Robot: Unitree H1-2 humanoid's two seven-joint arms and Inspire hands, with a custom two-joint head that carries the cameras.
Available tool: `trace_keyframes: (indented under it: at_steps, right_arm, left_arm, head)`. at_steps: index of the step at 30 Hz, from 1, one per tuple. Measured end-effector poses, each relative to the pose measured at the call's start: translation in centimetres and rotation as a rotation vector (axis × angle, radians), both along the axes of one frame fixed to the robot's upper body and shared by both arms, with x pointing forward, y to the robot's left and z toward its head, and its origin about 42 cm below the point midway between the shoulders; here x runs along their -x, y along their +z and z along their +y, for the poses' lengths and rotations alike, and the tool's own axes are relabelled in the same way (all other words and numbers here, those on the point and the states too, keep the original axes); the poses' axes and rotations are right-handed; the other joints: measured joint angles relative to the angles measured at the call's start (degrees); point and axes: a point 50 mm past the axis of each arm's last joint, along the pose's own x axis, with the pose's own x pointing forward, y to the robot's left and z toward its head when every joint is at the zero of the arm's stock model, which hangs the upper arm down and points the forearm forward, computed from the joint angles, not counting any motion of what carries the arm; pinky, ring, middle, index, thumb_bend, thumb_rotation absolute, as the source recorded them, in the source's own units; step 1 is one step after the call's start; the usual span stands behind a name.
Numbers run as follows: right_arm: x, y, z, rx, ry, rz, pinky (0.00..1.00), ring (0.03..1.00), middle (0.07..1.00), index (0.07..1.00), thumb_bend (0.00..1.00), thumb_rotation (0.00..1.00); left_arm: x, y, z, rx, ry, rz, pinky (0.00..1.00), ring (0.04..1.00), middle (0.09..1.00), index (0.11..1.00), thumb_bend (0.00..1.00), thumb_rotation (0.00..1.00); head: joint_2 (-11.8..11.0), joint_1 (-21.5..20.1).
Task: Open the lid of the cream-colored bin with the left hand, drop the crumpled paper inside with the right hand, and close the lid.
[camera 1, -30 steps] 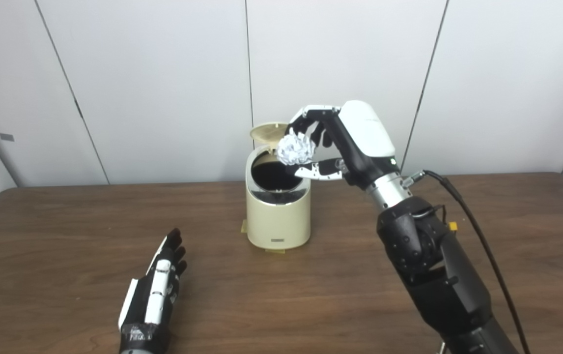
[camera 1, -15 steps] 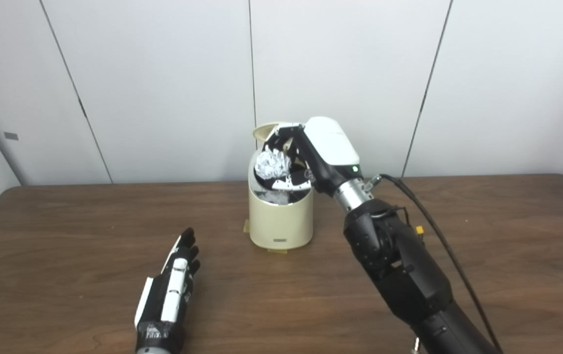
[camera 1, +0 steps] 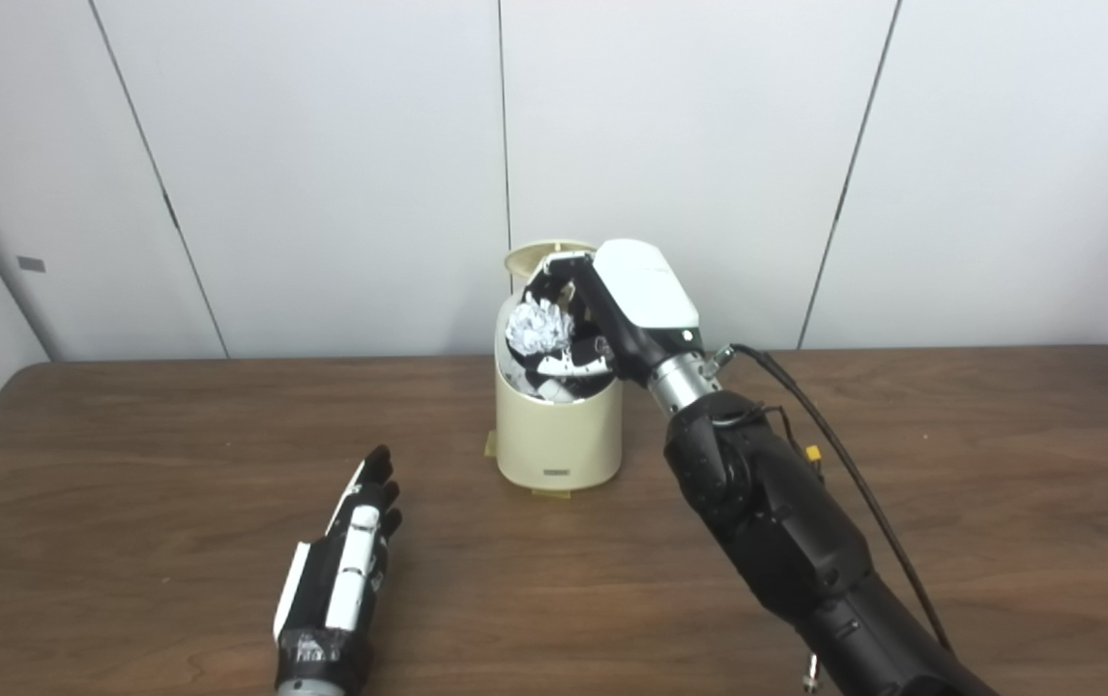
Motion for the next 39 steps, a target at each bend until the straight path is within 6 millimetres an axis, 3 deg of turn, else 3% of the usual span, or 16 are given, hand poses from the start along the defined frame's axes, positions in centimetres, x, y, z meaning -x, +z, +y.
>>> trace_keyframes:
  at_steps: [8, 9, 12, 15, 18, 19, 21, 22, 23, 25, 33, 39]
  right_arm:
    - [-0.3, 0.5, -1.4, 0.013, -0.043, -0.004, 0.34, 0.407, 0.525, 0.534, 0.50, 0.00]
    - [-0.2, 0.7, -1.4, 0.028, -0.055, -0.003, 0.32, 0.398, 0.518, 0.536, 0.51, 0.00]
    - [0.0, 1.0, -1.2, 0.081, -0.088, -0.003, 0.14, 0.225, 0.477, 0.495, 0.53, 0.00]
    - [0.1, 1.0, -1.0, 0.107, -0.109, 0.002, 0.10, 0.180, 0.471, 0.491, 0.53, 0.00]
    - [0.3, 1.1, -0.9, 0.124, -0.118, 0.016, 0.27, 0.343, 0.453, 0.515, 0.53, 0.01]
    - [0.3, 1.2, -0.9, 0.127, -0.118, 0.017, 0.33, 0.399, 0.535, 0.502, 0.53, 0.09]
    - [0.3, 1.3, -0.9, 0.133, -0.115, 0.022, 0.47, 0.489, 0.594, 0.495, 0.52, 0.14]
    - [0.3, 1.2, -0.9, 0.139, -0.112, 0.029, 0.53, 0.529, 0.614, 0.550, 0.75, 0.17]
    - [0.4, 1.1, -0.9, 0.145, -0.109, 0.036, 0.58, 0.553, 0.627, 0.578, 0.87, 0.19]
    - [0.4, 1.1, -1.0, 0.148, -0.105, 0.038, 0.63, 0.580, 0.642, 0.603, 0.97, 0.21]
    - [0.5, 1.3, -1.3, 0.154, -0.095, 0.043, 0.72, 0.618, 0.651, 0.613, 1.00, 0.24]
    - [0.7, 1.4, -1.4, 0.157, -0.086, 0.063, 0.77, 0.605, 0.563, 0.579, 0.95, 0.20]
  left_arm:
    - [0.0, 0.0, 0.3, 0.004, -0.003, -0.001, 1.00, 1.000, 1.000, 1.000, 0.54, 0.81]
    - [0.0, 0.0, 0.3, 0.003, -0.003, -0.002, 1.00, 1.000, 1.000, 1.000, 0.54, 0.82]
    - [0.0, 0.0, 0.4, 0.000, -0.001, -0.002, 1.00, 1.000, 1.000, 1.000, 0.54, 0.82]
    - [0.0, 0.0, 0.6, -0.003, 0.000, -0.002, 1.00, 1.000, 1.000, 1.000, 0.54, 0.82]
    - [0.0, 0.1, 0.6, -0.003, 0.000, -0.004, 1.00, 1.000, 1.000, 1.000, 0.54, 0.81]
    - [0.0, 0.1, 0.6, -0.003, -0.001, -0.004, 1.00, 1.000, 1.000, 1.000, 0.53, 0.81]
    - [0.0, 0.1, 0.6, -0.003, -0.003, -0.005, 1.00, 1.000, 1.000, 1.000, 0.53, 0.82]
    - [0.0, 0.1, 0.5, -0.004, -0.004, -0.005, 1.00, 1.000, 1.000, 1.000, 0.53, 0.82]
    - [0.0, 0.1, 0.5, -0.005, -0.005, -0.005, 1.00, 1.000, 1.000, 1.000, 0.52, 0.83]
    - [0.0, 0.1, 0.5, -0.007, -0.007, -0.005, 1.00, 1.000, 1.000, 1.000, 0.52, 0.83]
    - [0.1, 0.1, 0.1, -0.013, -0.013, -0.006, 1.00, 1.000, 1.000, 1.000, 0.54, 0.81]
    - [0.2, 0.7, -0.1, -0.003, -0.020, -0.027, 1.00, 1.000, 1.000, 1.000, 0.58, 0.82]
  head:
    - [0.88, -1.05]
    - [0.88, -1.14]
    - [0.88, -1.41]
    - [1.05, -1.49]
    - [1.05, -1.32]
    - [1.05, -1.14]
    - [0.88, -0.97]
    - [0.70, -0.79]
    - [0.79, -0.62]
    - [0.70, -0.62]
    - [-0.35, 0.09]
    - [0.09, 0.79]
